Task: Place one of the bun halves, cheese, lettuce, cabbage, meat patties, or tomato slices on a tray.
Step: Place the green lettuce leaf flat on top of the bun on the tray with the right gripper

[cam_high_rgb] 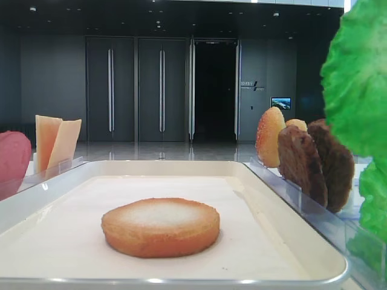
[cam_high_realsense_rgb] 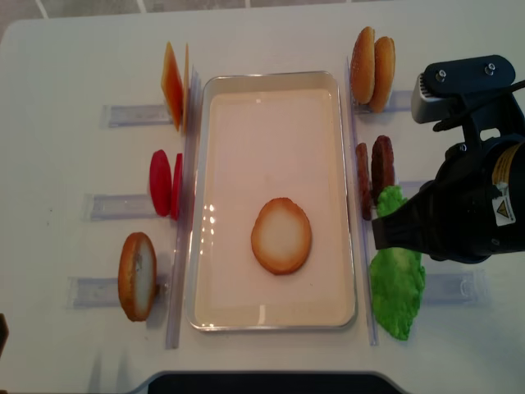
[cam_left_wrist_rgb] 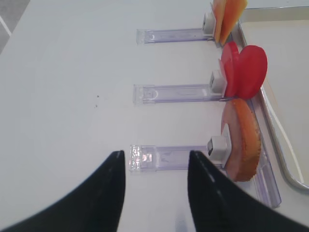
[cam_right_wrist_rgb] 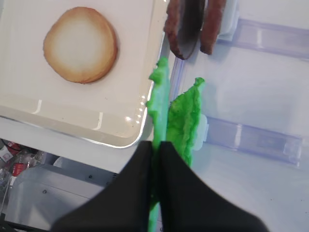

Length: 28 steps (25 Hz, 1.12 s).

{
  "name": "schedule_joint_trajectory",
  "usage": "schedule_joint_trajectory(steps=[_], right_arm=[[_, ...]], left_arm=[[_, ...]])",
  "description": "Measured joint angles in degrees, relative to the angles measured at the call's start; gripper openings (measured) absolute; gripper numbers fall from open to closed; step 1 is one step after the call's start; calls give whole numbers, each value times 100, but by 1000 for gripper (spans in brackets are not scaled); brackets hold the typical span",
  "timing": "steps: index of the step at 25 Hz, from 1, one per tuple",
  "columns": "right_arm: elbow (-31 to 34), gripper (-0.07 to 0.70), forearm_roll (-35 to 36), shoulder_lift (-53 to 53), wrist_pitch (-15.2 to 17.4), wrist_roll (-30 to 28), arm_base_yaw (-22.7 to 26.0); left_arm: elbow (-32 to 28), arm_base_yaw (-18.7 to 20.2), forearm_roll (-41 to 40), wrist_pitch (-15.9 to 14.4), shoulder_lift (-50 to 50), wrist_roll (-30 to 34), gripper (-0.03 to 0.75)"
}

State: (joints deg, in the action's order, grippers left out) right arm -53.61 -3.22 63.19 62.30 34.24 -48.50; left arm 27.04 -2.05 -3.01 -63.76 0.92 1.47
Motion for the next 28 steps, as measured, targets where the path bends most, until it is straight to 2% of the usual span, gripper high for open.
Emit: schedule_joint_trajectory(steps=[4, 7, 13, 15, 17, 19, 22, 25, 28], right_arm=[[-12, 35, 18, -2, 16, 59, -152], [-12, 35, 68, -2, -126, 88, -283], [-56, 35, 546, 228, -1119, 76, -615], [-56, 35, 887, 465, -1453, -110, -658], [-56, 35, 1592, 723, -1826, -727, -658], [-56, 35, 2511, 963, -2251, -1624, -658], [-56, 35, 4032, 1225, -2613, -3259, -597], [-56, 35, 5450, 1503, -2567, -4866, -330], [-61, 35, 6814, 1882, -2176, -6343, 105]], left_arm=[[0, 0, 0, 0, 0, 0, 328], [0, 0, 0, 0, 0, 0, 328], [0, 0, 0, 0, 0, 0, 328], [0, 0, 0, 0, 0, 0, 328], [0, 0, 0, 0, 0, 0, 328], [0, 0, 0, 0, 0, 0, 328], [0, 0, 0, 0, 0, 0, 328], [0, 0, 0, 0, 0, 0, 328], [0, 0, 0, 0, 0, 0, 328]])
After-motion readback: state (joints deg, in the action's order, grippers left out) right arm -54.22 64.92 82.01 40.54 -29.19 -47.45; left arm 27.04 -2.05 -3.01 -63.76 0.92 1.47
